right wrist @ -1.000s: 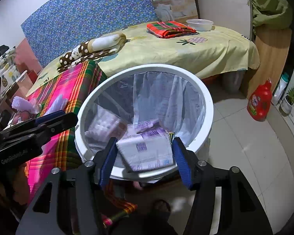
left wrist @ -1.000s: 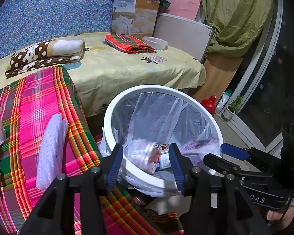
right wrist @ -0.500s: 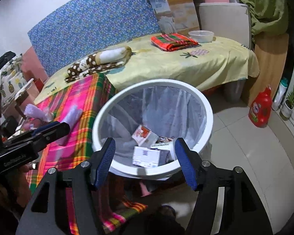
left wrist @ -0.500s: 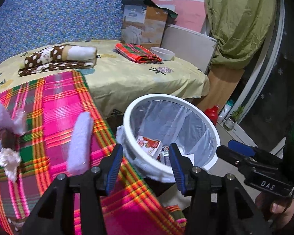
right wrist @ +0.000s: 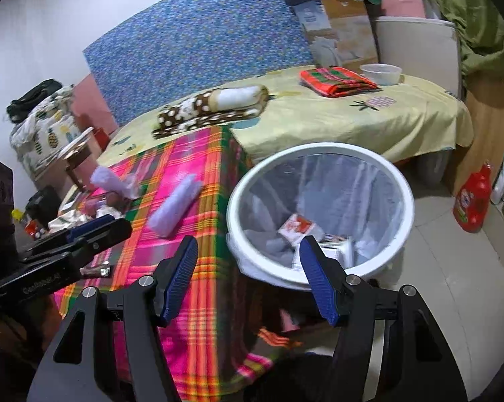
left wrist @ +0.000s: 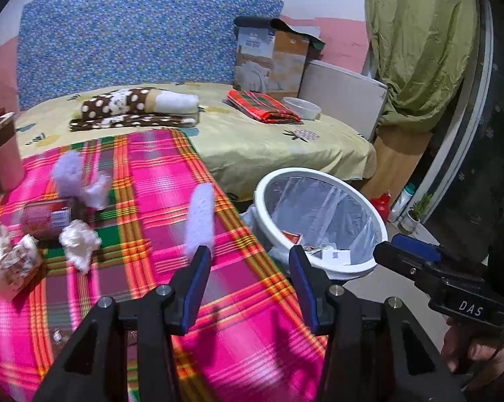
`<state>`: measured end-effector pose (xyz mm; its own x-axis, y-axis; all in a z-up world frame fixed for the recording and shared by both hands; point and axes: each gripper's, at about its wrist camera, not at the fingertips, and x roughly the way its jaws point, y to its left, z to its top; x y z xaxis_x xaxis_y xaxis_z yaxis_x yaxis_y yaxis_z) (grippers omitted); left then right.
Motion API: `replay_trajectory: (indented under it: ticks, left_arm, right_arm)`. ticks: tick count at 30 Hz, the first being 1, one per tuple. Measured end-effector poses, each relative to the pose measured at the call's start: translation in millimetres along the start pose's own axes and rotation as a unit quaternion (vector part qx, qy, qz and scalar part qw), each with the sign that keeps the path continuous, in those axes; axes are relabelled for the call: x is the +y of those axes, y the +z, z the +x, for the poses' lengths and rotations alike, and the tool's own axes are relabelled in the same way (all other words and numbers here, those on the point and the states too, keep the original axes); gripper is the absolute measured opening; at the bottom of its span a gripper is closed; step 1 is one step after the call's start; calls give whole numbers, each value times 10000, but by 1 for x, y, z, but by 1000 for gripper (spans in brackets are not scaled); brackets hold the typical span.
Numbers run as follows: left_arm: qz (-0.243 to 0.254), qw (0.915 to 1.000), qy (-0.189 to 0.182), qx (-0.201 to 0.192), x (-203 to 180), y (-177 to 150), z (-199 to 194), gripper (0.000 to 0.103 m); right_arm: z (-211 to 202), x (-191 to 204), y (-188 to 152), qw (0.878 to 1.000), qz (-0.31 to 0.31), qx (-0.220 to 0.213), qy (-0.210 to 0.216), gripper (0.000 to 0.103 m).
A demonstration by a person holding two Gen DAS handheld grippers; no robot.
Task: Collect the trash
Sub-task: 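Move both tools back over the bed toward the remaining trash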
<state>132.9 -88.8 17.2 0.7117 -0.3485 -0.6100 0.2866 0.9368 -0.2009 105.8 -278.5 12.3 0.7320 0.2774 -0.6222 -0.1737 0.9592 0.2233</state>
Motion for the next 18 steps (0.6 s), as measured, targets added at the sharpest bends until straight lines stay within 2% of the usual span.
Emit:
replay_trajectory:
  ticks: [6, 18]
  left_arm:
    - [-108, 9996, 261, -79, 17, -12, -20, 50]
    - [-445, 9970, 622, -142, 50, -32, -45, 50]
  right_arm:
    - [5, 20, -5, 9993, -197, 144, 272, 65]
    - [7, 48, -14, 9980, -366, 325, 407, 64]
